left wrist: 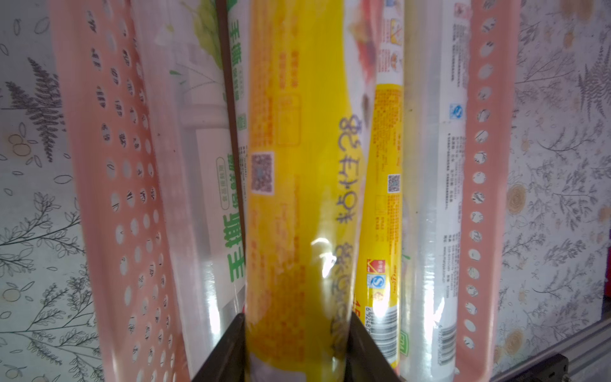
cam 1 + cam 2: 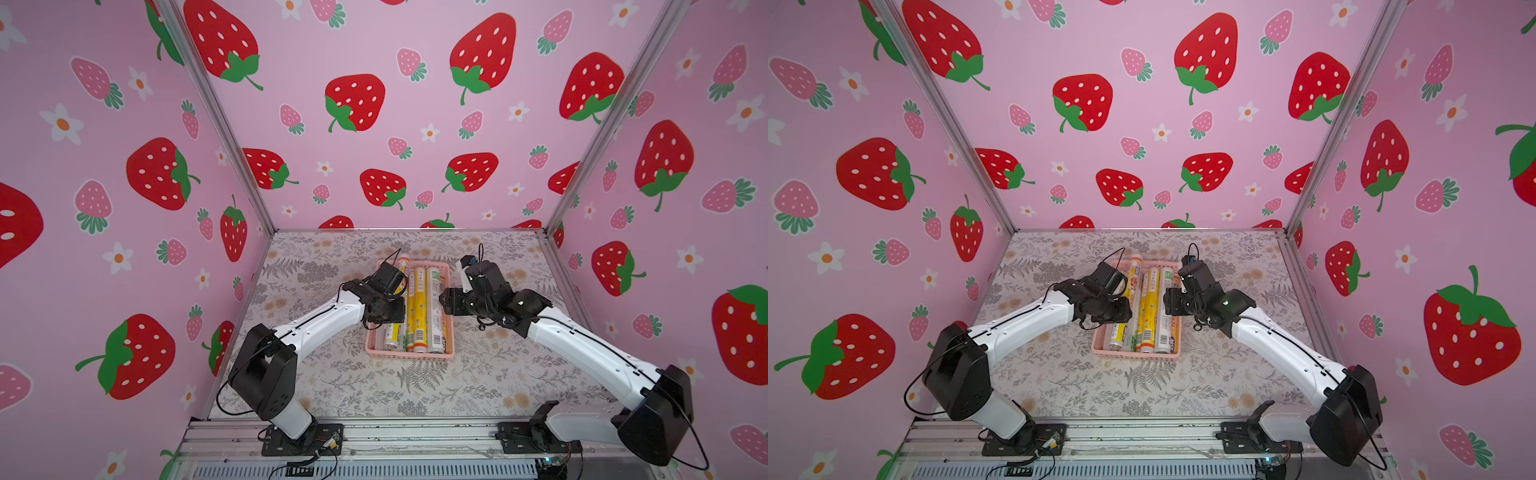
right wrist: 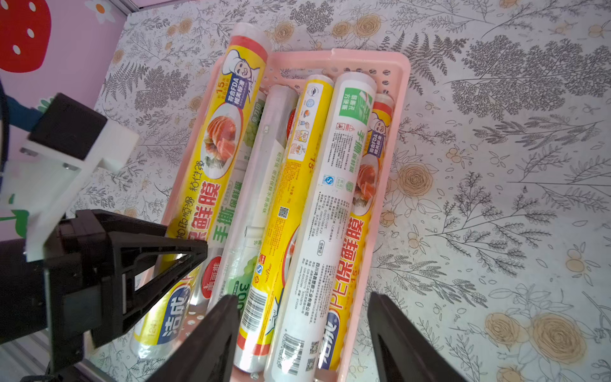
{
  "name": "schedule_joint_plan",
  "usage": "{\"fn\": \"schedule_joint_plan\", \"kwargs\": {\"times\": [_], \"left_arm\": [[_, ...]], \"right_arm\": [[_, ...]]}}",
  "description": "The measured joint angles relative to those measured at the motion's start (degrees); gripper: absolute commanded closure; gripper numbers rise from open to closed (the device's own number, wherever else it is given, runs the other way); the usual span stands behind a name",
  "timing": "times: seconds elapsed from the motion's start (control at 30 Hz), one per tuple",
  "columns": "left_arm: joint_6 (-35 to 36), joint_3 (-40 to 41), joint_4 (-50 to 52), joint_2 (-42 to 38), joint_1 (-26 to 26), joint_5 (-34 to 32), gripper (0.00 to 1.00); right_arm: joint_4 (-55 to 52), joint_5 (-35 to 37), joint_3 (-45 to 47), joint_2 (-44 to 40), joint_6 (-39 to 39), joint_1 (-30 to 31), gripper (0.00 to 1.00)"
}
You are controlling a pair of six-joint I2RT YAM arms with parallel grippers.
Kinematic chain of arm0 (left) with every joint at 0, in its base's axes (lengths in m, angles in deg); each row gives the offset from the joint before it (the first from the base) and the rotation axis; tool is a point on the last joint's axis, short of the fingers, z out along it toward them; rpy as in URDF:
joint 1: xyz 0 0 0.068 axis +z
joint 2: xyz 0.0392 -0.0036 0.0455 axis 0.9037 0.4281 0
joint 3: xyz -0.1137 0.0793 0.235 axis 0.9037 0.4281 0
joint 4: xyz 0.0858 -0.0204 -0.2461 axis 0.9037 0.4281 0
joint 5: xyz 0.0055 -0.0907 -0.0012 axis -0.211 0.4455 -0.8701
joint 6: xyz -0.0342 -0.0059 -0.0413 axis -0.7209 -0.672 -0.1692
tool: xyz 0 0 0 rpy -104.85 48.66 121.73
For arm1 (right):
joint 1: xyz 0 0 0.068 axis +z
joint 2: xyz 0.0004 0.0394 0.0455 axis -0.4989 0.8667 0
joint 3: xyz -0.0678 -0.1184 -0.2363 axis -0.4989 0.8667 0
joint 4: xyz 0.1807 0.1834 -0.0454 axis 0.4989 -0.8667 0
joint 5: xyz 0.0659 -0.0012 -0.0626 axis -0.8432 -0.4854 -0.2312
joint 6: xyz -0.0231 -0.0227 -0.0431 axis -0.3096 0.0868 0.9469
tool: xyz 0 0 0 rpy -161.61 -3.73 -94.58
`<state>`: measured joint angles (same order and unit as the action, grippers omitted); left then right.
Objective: Put the plastic wrap into the basket
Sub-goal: Place the plastic wrap in the basket.
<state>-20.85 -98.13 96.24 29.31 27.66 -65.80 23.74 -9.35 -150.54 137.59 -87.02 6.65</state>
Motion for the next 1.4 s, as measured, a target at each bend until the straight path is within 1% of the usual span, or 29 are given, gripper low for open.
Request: {"fn": "schedule_joint_plan", "kwargs": {"times": [0.2, 0.37, 0.63, 0.87, 1.0, 1.07, 1.13, 1.27, 1.4], "left_arm": [[-0.04, -0.2, -0.94, 1.42, -1.44, -0.07, 0.58], [-0.9, 0.04, -2.01, 3.41, -2.1, -0.63, 0.57], [-1.75, 0.59, -3.08, 4.39, -2.29, -1.14, 0.56], [-2.86, 0.63, -4.37, 6.84, -2.71, -1.11, 0.42], [-2.99, 0.63, -4.72, 7.34, -3.3, -1.29, 0.31], [-2.99, 0.66, -4.79, 6.91, -3.37, -1.6, 0.27], [-2.8, 0.66, -4.92, 6.19, -3.41, -1.57, 0.24], [-2.36, 0.66, -4.94, 3.17, -3.52, -1.68, 0.24], [-1.7, 0.7, -4.66, -0.46, -3.56, -3.74, 0.2]], "right_arm": [[-0.04, 0.02, 0.81, -0.61, -0.02, 0.0, 0.33], [-0.04, 0.02, 0.81, -0.59, 0.02, 0.0, 0.33], [-0.04, -0.02, 0.81, -0.42, 0.02, 0.0, 0.33], [-0.04, -0.02, 0.81, -0.22, 0.02, 0.0, 0.33], [-0.04, 0.0, 0.81, 0.07, 0.02, 0.0, 0.33], [-0.04, -0.02, 0.81, 0.2, 0.02, 0.0, 0.33], [-0.04, 0.0, 0.81, 0.39, 0.02, 0.0, 0.33], [-0.02, 0.02, 0.81, 0.55, 0.02, 0.0, 0.33], [0.02, 0.0, 0.81, 0.55, 0.35, 0.0, 0.33]]}}
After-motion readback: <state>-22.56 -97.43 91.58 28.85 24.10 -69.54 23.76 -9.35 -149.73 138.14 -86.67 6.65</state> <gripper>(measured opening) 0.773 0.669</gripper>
